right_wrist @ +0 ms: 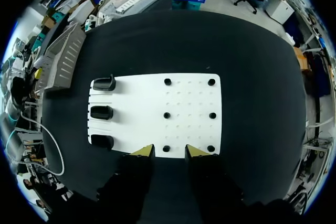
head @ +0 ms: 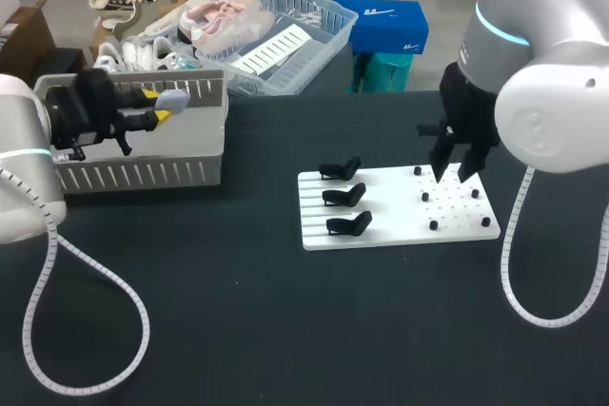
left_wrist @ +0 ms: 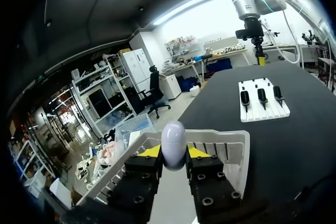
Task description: Pick up each earbud case from the left stands, insert the matching earbuds, close the lid, and place the case in the box.
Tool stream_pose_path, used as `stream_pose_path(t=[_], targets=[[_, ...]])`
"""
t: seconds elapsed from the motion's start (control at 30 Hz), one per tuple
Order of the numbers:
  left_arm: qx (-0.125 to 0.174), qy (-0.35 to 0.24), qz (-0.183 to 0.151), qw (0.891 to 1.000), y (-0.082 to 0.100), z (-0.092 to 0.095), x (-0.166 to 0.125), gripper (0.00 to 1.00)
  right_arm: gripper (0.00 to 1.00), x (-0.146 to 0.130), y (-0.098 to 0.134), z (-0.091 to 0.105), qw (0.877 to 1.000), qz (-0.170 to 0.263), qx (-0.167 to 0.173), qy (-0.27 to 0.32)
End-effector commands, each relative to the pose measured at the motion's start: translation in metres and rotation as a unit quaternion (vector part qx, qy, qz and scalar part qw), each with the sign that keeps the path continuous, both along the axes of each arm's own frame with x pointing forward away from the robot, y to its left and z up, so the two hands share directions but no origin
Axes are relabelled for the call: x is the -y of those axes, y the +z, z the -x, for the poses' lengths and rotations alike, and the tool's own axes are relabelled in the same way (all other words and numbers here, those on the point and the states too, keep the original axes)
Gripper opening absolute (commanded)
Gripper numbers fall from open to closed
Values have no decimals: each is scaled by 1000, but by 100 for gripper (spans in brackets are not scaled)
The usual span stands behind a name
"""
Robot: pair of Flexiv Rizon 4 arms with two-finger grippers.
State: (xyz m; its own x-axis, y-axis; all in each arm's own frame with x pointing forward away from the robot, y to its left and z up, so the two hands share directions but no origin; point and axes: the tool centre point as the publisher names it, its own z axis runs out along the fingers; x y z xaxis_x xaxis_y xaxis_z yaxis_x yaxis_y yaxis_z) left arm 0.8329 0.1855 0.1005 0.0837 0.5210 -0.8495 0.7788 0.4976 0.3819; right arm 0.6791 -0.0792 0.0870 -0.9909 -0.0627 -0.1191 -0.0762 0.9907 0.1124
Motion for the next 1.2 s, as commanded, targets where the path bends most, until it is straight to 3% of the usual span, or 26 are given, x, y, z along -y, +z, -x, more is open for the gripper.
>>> stream_pose_path(t=[0.03, 0.27, 0.5, 0.73, 0.77, 0.8, 0.83, 0.87, 0.9, 1.2], targets=[[-9, -1, -4, 1000, -5, -23, 10, 0, 35, 3, 0, 0, 1000, -1, 0, -3], [-32, -10, -4, 999, -23, -36, 13, 0, 34, 4, -3, 3, 1000, -3, -4, -6], [-54, -12, -6, 998, -27, -22, 31, 0, 35, 7, -2, 6, 1000, -2, -4, -9], [-60, -6, -3, 998, -30, -13, 29, 0, 35, 5, -3, 7, 1000, -5, -3, -8], [-60, -4, -3, 998, -30, -12, 27, 7, 35, 5, -3, 7, 1000, -5, -3, -7], [-61, -3, -2, 998, -30, -12, 26, 32, 35, 5, -3, 7, 1000, -5, -2, -7], [-61, -2, -1, 998, -30, -11, 25, 48, 35, 5, -3, 7, 1000, -6, -2, -6], [-62, -2, -1, 998, -29, -10, 24, 83, 35, 5, -3, 7, 1000, -6, -2, -6], [-62, -2, 1, 998, -29, -9, 23, 100, 35, 4, -3, 7, 1000, -6, -1, -6], [-50, 7, 9, 999, -17, 2, 17, 100, 36, 3, -5, 9, 1000, -9, -1, -6]])
